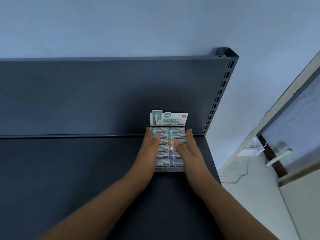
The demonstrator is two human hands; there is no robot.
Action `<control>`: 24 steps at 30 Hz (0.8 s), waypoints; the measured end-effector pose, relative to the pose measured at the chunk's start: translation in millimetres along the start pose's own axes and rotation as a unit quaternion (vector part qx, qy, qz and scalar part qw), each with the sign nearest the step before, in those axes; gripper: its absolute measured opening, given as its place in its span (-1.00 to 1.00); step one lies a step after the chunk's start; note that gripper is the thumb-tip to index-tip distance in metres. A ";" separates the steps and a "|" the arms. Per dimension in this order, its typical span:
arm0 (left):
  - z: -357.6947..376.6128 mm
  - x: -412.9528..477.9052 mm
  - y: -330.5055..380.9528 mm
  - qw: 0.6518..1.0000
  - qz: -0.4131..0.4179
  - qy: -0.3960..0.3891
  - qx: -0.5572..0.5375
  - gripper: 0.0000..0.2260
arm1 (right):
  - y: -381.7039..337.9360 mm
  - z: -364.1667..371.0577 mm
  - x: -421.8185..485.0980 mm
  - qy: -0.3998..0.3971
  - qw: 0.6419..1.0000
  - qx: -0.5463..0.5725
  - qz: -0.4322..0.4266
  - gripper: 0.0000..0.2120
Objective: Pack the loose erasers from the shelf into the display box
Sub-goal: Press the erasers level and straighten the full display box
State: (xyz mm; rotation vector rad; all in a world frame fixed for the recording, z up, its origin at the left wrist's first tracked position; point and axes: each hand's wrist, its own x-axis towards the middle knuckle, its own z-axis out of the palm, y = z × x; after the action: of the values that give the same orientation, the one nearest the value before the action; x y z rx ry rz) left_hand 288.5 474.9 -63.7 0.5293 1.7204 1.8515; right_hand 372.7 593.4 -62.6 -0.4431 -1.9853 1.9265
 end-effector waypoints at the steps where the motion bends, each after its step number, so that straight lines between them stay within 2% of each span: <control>1: 1.3 -0.2 -0.8 1.000 -0.004 0.012 -0.006 -0.57 | 0.9 -0.9 0.0 0.001 1.000 -0.003 0.002 -0.61; 4: 0.0 -0.5 1.0 1.000 -0.008 0.011 -0.007 -0.54 | -1.5 -4.9 -0.2 -0.023 0.999 -0.026 0.006 -0.56; 7: -4.9 -4.2 5.3 1.000 -0.001 -0.003 0.020 -0.64 | -4.2 -13.3 0.0 -0.058 0.997 -0.048 0.014 -0.51; 9: -10.3 -10.4 7.9 0.998 0.000 -0.011 0.054 -0.63 | -2.0 -19.6 -3.3 -0.083 0.988 -0.133 0.007 -0.39; 10: -15.3 -14.5 8.9 0.995 0.001 -0.016 0.103 -0.51 | 0.7 -23.2 -6.9 -0.096 0.974 -0.205 -0.002 -0.32; 12: -29.8 -23.2 7.2 0.958 0.030 -0.040 0.282 -0.23 | 6.4 -30.3 -15.9 -0.105 0.926 -0.361 -0.031 -0.22; 13: -37.5 -26.8 4.8 0.924 0.049 -0.066 0.372 -0.19 | 10.3 -33.5 -19.4 -0.102 0.906 -0.407 -0.045 -0.19; 15: -49.2 -29.9 -3.1 0.872 0.072 -0.109 0.471 -0.16 | 15.1 -36.8 -22.6 -0.096 0.894 -0.432 -0.061 -0.16; 16: -50.4 -29.4 -5.6 0.859 0.088 -0.115 0.491 -0.17 | 17.0 -37.1 -21.9 -0.096 0.894 -0.434 -0.061 -0.16; 21: -46.8 -24.6 -16.1 0.850 0.117 -0.072 0.508 -0.30 | 18.8 -37.7 -15.9 -0.093 0.894 -0.435 -0.052 -0.18; 24: -47.1 -24.6 -19.7 0.859 0.131 -0.069 0.490 -0.32 | 19.9 -38.2 -16.4 -0.087 0.884 -0.455 -0.053 -0.16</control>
State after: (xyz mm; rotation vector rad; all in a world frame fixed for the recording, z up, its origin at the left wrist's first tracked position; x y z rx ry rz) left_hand 280.5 423.4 -86.0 1.2918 2.5001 0.8928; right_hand 404.2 620.9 -82.0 -0.3616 -2.8845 0.8692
